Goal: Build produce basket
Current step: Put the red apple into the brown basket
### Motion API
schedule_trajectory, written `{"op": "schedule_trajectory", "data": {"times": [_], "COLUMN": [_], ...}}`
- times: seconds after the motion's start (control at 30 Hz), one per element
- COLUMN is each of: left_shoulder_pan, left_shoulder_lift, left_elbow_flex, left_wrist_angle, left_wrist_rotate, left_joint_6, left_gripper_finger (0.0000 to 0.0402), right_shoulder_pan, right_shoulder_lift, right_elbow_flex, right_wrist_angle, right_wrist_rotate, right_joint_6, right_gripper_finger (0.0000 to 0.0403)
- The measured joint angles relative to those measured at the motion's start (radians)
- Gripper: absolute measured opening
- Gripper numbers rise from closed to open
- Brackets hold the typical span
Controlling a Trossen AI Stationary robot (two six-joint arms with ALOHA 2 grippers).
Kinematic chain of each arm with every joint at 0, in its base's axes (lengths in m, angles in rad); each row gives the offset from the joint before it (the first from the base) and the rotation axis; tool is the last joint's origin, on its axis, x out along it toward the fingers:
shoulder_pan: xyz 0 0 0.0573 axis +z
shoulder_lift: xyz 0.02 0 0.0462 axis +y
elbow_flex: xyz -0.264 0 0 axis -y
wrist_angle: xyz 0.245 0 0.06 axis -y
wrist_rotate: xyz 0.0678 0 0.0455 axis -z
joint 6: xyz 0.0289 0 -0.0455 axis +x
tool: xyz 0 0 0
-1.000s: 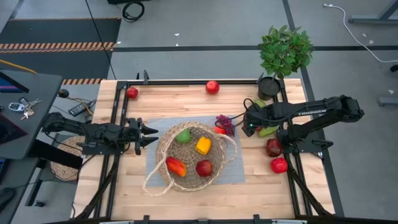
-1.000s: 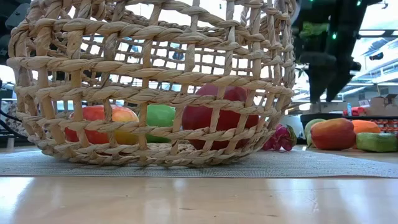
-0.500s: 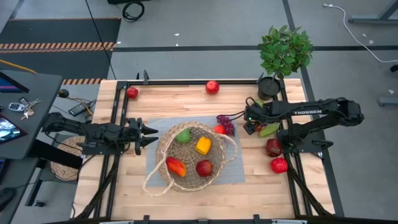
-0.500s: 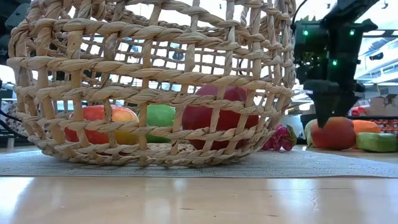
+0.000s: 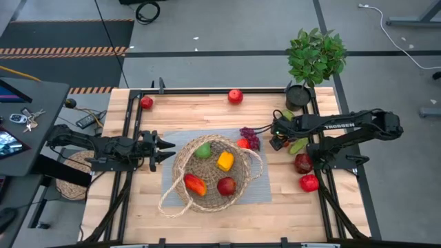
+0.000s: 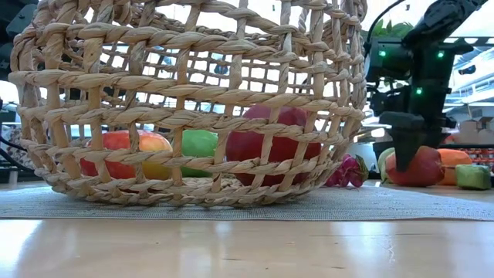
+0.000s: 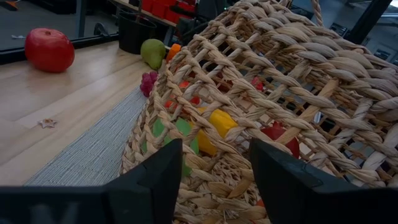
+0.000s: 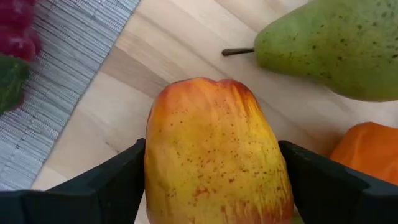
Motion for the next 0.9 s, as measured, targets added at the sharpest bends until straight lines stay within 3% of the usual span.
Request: {"op": "schedule_trajectory", "data": {"times": [0.27, 0.63, 0.9], "left_shoulder_pan": [0.0, 0.0, 0.0], "left_shoulder_lift": [0.0, 0.0, 0.0], "left_elbow_flex": [0.0, 0.0, 0.0], "left_wrist_angle": [0.0, 0.0, 0.0], "left_wrist_rotate": [0.0, 0.0, 0.0], "left_joint_6": [0.0, 0.0, 0.0], "left_gripper_finger": [0.0197, 0.0197, 0.0194], "right_shoulder_pan": [0.041, 0.16, 0.317], "right_shoulder_lift": [0.005, 0.003, 0.003], "right_elbow_flex": [0.034, 0.325, 0.521], "right_wrist_angle": [0.033, -0.022, -0.022], "right_wrist_rotate": [-0.003, 0.174, 0.337], "right_joint_6": [-0.011, -0.109, -0.154], "right_gripper_finger": [0.0332, 0.0332, 0.0332]}}
